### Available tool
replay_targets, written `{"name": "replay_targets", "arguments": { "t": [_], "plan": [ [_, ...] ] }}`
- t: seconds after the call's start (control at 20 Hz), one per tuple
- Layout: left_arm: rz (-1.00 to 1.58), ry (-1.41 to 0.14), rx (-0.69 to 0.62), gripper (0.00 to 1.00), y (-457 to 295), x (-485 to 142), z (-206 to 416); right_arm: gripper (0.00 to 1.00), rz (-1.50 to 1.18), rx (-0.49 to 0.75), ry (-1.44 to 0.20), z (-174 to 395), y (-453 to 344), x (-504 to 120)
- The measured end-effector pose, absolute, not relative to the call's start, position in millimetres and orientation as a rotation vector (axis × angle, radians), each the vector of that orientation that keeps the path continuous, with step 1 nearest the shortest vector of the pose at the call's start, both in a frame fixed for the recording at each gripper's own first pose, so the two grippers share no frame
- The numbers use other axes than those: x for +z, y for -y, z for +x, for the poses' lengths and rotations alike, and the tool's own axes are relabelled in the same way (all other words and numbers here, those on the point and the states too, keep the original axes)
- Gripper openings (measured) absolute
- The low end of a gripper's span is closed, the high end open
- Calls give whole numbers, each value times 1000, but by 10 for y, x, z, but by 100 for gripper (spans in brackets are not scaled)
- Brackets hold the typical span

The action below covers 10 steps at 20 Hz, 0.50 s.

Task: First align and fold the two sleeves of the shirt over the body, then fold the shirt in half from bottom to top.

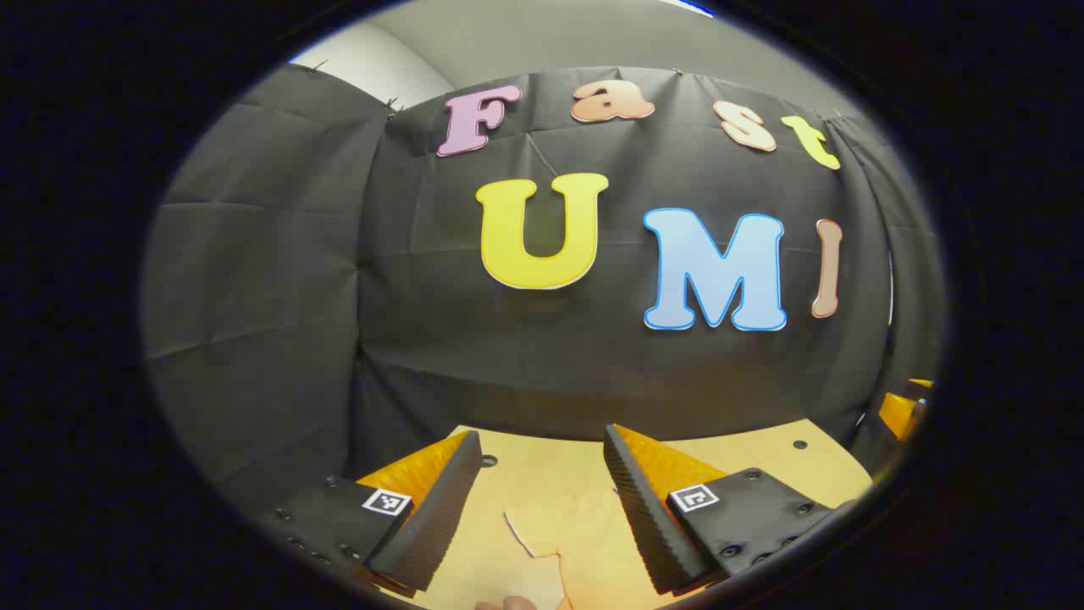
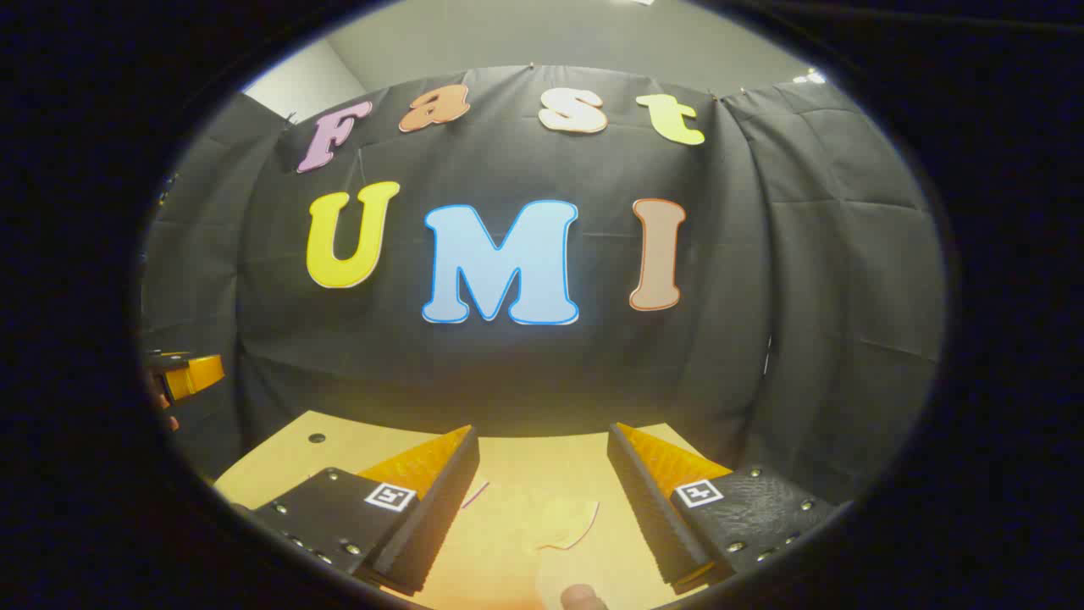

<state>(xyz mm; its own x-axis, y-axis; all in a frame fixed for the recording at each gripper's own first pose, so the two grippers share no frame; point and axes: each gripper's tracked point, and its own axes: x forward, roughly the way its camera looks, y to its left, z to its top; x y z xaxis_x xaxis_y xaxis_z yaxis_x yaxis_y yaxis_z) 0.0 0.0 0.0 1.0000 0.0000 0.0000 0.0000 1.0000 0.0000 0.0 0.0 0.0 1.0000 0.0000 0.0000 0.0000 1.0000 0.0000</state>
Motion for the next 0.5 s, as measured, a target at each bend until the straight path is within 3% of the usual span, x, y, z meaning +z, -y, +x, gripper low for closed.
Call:
{"name": "replay_targets", "arguments": {
  "t": [0.5],
  "plan": [
    [25,0,-2,94,36,-3,-59,95,17,26,-18,88,-25,-58]
  ]
}}
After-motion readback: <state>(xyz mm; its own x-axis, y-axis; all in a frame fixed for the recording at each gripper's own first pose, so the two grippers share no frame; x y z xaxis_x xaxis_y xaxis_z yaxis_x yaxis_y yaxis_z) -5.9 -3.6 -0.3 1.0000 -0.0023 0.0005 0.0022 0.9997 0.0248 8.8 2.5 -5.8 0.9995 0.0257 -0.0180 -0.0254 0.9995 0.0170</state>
